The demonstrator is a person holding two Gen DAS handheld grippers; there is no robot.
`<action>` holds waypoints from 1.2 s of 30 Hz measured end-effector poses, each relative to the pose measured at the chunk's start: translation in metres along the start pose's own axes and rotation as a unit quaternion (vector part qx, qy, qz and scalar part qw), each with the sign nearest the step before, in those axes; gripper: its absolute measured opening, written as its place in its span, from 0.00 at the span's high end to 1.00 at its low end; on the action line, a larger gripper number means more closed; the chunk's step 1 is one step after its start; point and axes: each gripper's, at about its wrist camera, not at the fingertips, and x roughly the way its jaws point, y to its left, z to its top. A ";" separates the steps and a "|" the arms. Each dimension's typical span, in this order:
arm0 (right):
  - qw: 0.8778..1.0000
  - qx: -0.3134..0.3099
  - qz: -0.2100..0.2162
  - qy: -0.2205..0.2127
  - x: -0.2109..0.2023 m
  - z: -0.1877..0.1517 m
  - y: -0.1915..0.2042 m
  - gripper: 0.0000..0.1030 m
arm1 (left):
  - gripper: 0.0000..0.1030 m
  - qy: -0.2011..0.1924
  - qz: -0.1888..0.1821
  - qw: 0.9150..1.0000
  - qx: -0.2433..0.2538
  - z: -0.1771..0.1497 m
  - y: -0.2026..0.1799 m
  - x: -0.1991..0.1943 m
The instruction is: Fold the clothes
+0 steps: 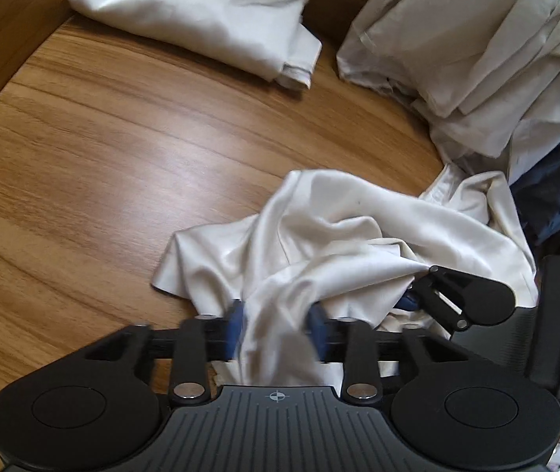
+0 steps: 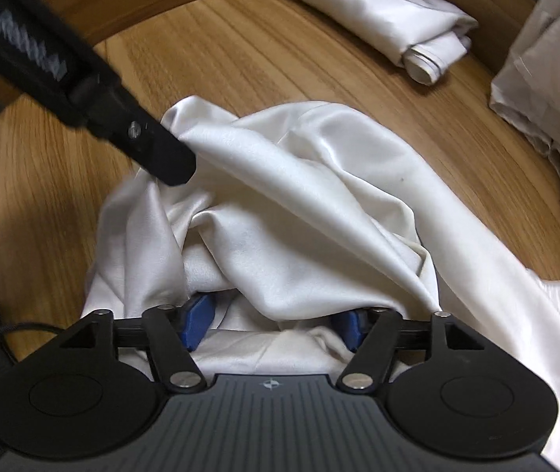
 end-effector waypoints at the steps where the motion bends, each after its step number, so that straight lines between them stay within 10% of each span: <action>1: 1.000 -0.008 -0.003 -0.002 0.001 0.000 0.002 0.29 | 0.45 -0.005 -0.007 1.000 -0.006 -0.001 0.004 -0.005; 5: 1.000 -0.006 -0.004 -0.017 0.000 -0.004 0.001 0.40 | 0.35 -0.014 -0.006 0.999 -0.035 -0.005 0.022 -0.014; 8: 1.000 0.007 -0.010 -0.020 -0.006 -0.004 -0.007 0.87 | 0.35 -0.010 0.011 0.998 -0.059 -0.004 0.034 -0.007; 17: 0.992 0.086 0.040 -0.084 -0.093 -0.010 -0.030 0.92 | 0.37 -0.013 0.016 0.998 -0.064 0.004 0.022 0.011; 23: 0.975 0.166 0.058 -0.137 -0.177 -0.022 -0.057 0.93 | 0.37 -0.014 -0.044 0.999 -0.016 0.008 -0.014 -0.011; 32: 0.908 0.315 0.157 -0.227 -0.248 -0.031 -0.106 0.93 | 0.37 -0.068 -0.128 0.987 0.076 0.002 -0.067 -0.079; 36: 0.920 0.304 0.127 -0.214 -0.238 -0.025 -0.106 0.93 | 0.37 -0.090 -0.134 0.983 0.086 0.000 -0.078 -0.093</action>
